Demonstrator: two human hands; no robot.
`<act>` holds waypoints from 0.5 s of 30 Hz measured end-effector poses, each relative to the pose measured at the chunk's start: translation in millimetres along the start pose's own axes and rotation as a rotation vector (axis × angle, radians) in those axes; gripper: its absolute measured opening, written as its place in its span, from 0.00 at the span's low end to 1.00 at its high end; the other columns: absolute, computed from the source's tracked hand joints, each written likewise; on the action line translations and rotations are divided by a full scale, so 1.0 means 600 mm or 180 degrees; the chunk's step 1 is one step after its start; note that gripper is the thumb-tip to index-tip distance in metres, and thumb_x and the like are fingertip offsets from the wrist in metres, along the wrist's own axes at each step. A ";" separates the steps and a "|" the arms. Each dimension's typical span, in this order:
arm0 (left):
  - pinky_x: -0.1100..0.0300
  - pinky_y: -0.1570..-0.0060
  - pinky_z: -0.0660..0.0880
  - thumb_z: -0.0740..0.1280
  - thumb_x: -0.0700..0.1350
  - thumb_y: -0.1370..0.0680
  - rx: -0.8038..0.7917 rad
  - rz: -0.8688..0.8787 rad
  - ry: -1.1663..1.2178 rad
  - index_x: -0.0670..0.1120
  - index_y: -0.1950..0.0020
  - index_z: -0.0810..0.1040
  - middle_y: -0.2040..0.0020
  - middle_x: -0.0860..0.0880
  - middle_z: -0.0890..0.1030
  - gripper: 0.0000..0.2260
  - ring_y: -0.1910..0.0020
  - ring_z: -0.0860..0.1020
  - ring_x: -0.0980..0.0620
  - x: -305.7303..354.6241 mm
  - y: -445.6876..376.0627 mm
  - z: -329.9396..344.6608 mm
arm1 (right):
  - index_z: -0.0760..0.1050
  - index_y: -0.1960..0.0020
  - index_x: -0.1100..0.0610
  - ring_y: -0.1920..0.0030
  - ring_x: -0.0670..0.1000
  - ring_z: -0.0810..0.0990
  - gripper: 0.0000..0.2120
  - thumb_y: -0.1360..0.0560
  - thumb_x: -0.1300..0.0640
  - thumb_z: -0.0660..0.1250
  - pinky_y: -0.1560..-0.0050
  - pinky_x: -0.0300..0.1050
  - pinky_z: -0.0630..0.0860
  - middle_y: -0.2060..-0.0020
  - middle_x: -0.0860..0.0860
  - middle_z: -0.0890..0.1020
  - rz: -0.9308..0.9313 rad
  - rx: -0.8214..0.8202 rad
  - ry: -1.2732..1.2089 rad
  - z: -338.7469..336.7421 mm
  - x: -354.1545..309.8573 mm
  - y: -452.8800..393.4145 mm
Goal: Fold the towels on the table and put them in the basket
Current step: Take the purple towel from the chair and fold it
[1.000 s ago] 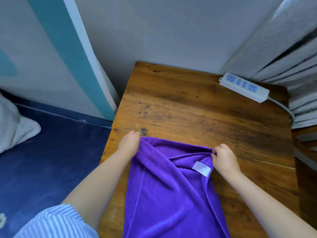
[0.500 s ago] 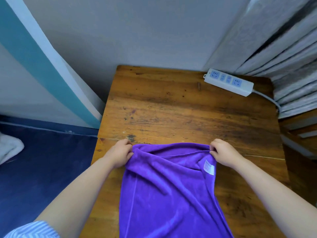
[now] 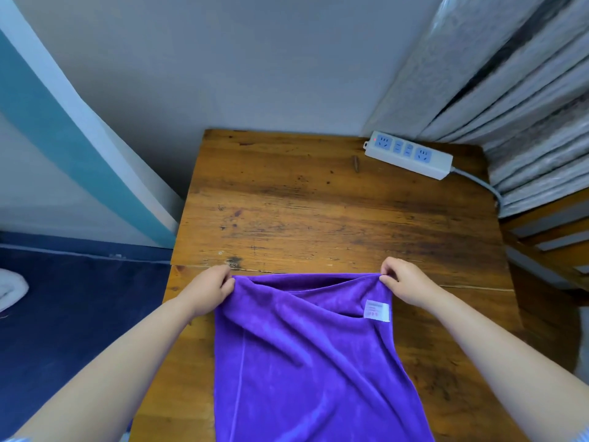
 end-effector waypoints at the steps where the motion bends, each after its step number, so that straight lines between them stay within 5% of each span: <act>1: 0.60 0.64 0.56 0.57 0.41 0.20 0.0021 -0.0037 0.0057 0.49 0.68 0.60 0.67 0.51 0.67 0.17 0.59 0.68 0.48 -0.003 0.003 0.000 | 0.64 0.65 0.51 0.57 0.50 0.70 0.13 0.23 0.62 0.60 0.61 0.38 0.64 0.59 0.51 0.73 -0.0016 -0.0056 0.0091 0.003 0.000 0.001; 5: 0.60 0.64 0.57 0.59 0.39 0.22 0.0025 -0.0145 -0.0014 0.47 0.71 0.62 0.68 0.51 0.66 0.17 0.60 0.67 0.48 -0.003 0.015 -0.010 | 0.59 0.68 0.48 0.58 0.51 0.70 0.19 0.24 0.64 0.60 0.59 0.38 0.63 0.59 0.52 0.72 -0.0056 -0.0004 0.0209 0.009 -0.004 0.006; 9: 0.61 0.68 0.62 0.63 0.40 0.24 0.0179 -0.0219 0.0246 0.48 0.71 0.64 0.68 0.51 0.70 0.17 0.61 0.69 0.49 -0.004 0.026 -0.017 | 0.76 0.59 0.61 0.51 0.57 0.76 0.06 0.25 0.65 0.62 0.54 0.41 0.68 0.56 0.58 0.78 0.0019 0.0629 0.0091 0.004 -0.009 0.007; 15: 0.65 0.67 0.64 0.63 0.42 0.22 0.0322 -0.0084 0.0317 0.50 0.67 0.65 0.60 0.47 0.75 0.14 0.59 0.70 0.49 0.006 0.046 -0.026 | 0.78 0.54 0.67 0.52 0.58 0.77 0.06 0.26 0.65 0.64 0.55 0.39 0.65 0.54 0.61 0.81 0.0110 0.0990 -0.0138 -0.003 -0.002 0.020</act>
Point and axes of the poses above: each hand's wrist, its own y-axis away from the middle knuckle, its own z-axis out of the palm, x = y × z, the point moved 1 cm from there along -y, towards the middle knuckle
